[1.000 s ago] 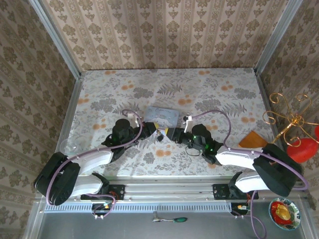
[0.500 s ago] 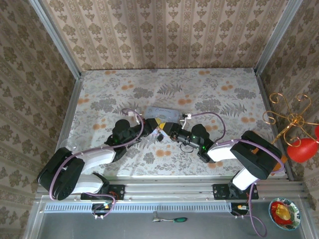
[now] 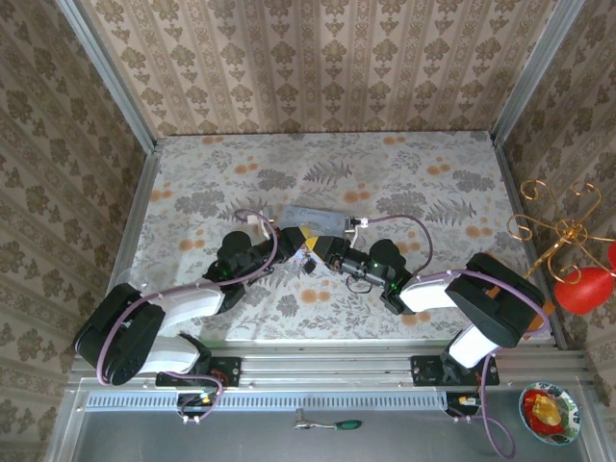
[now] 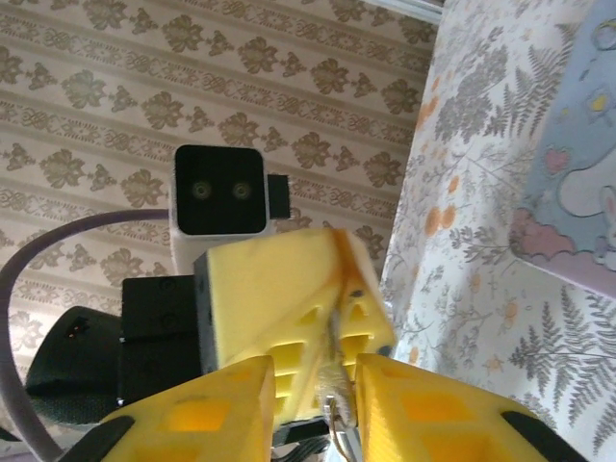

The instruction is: Unlock a padlock with a key

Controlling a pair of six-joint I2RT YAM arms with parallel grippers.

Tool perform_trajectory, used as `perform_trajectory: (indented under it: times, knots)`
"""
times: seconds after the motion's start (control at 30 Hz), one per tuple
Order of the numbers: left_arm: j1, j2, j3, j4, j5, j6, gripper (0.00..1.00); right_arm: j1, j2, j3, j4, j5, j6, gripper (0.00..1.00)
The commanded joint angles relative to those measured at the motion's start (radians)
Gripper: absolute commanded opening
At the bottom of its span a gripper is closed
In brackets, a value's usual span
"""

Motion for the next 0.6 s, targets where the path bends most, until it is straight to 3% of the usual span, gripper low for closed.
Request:
perform_trajectory:
  times: [0.0, 0.4, 0.57]
  knots:
    - [-0.007, 0.003, 0.002, 0.056, -0.016, -0.004, 0.00, 0.014, -0.017, 0.038, 0.043, -0.034, -0.011, 0.27]
    - [-0.011, 0.000, -0.007, 0.075, -0.029, -0.012, 0.00, 0.018, -0.025, 0.031, 0.044, -0.001, -0.012, 0.15]
    - [-0.016, -0.003, -0.014, 0.082, -0.040, -0.004, 0.00, 0.018, -0.029, 0.028, 0.031, 0.016, 0.003, 0.05]
